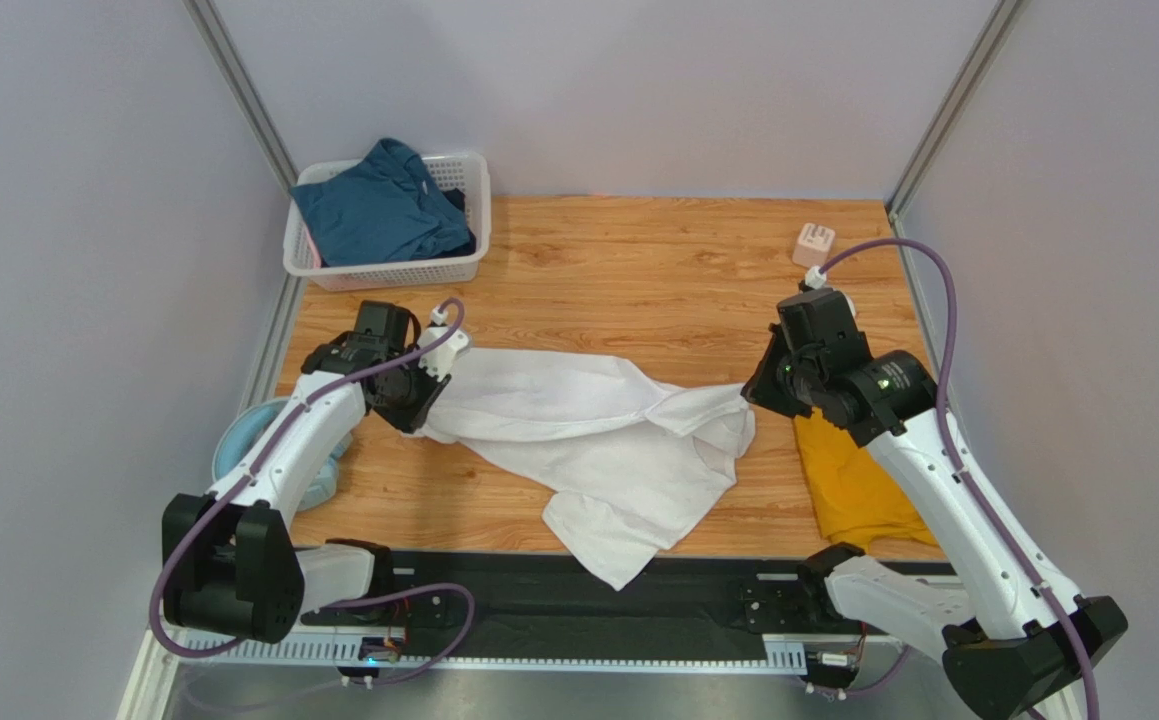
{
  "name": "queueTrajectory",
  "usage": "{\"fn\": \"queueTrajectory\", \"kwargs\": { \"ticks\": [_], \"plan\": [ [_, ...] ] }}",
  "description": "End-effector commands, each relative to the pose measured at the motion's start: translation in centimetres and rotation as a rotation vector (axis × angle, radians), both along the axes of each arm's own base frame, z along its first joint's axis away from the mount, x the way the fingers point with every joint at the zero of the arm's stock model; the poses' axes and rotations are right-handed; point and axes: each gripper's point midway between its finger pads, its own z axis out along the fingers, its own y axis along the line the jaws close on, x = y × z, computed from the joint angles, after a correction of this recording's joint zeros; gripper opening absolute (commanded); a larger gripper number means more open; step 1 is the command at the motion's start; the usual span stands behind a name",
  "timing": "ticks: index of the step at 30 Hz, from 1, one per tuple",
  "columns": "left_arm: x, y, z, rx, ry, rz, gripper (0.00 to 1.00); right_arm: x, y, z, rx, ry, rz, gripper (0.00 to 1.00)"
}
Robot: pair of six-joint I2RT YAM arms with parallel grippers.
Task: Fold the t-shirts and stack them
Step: Flatten out the tshirt
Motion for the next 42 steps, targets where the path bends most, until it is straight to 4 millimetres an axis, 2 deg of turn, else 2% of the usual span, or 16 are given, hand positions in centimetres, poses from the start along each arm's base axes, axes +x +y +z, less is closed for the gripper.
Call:
{"fn": "queueTrajectory", "kwargs": {
  "ticks": [1,6,8,10,18,20,21,24,25,27,28,30,31,34,39,42],
  "plan": [
    [0.6,-0.8,-0.4,-0.043,-0.012,0.012,0.38,0.9,0.5,1.5,0.029,-0.059,0.006,0.0],
    [0.5,-1.3,-0.8,-0.069,-0.001,0.013,0.38,0.6,0.4,0.8,0.022,-0.048,0.006,0.0],
    [0.5,-1.3,-1.1,-0.07,0.011,0.015,0.28,0.6,0.3,0.7,0.02,-0.046,0.005,0.0],
    [0.6,-1.4,-1.1,-0.071,0.012,0.015,0.0,0.6,0.2,0.6,0.018,-0.045,0.001,0.0],
    [2.0,-1.2,1.3,-0.066,-0.062,0.028,0.0,1.1,0.2,2.9,0.022,-0.096,0.007,0.0],
    [3.1,-1.1,4.2,-0.062,-0.12,0.03,0.0,1.3,-0.3,4.8,-0.001,-0.132,0.007,0.0],
    [3.6,-0.9,5.6,-0.054,-0.145,0.038,0.0,1.7,-0.4,8.0,0.015,-0.204,0.004,0.0],
    [5.4,-0.5,13.0,-0.05,-0.269,0.054,0.0,1.3,-1.2,12.4,0.008,-0.291,0.007,0.0],
    [5.9,-0.3,17.5,-0.057,-0.353,0.062,0.0,1.1,-1.4,15.5,0.034,-0.365,0.002,0.0],
    [5.9,0.1,21.9,-0.054,-0.439,0.067,0.0,0.1,-1.9,18.2,0.049,-0.424,0.005,0.0],
    [5.4,0.2,26.0,-0.066,-0.524,0.071,0.0,-0.7,-2.3,21.0,0.079,-0.491,0.003,0.0],
    [4.5,0.7,29.8,-0.066,-0.609,0.082,0.0,-2.5,-2.6,23.1,0.112,-0.548,0.026,0.0],
    [3.2,1.1,33.1,-0.075,-0.688,0.089,0.0,-3.6,-3.0,25.2,0.139,-0.607,0.034,0.0],
    [-0.9,1.9,38.4,-0.096,-0.85,0.099,0.0,-7.7,-3.6,29.4,0.216,-0.767,0.103,0.0],
    [-8.3,3.2,44.3,-0.134,-1.102,0.106,0.0,-14.5,-5.6,34.0,0.309,-0.964,0.149,0.0],
    [-12.6,3.4,45.6,-0.174,-1.168,0.098,0.02,-17.4,-6.5,35.4,0.344,-1.02,0.166,0.0]
  ]
}}
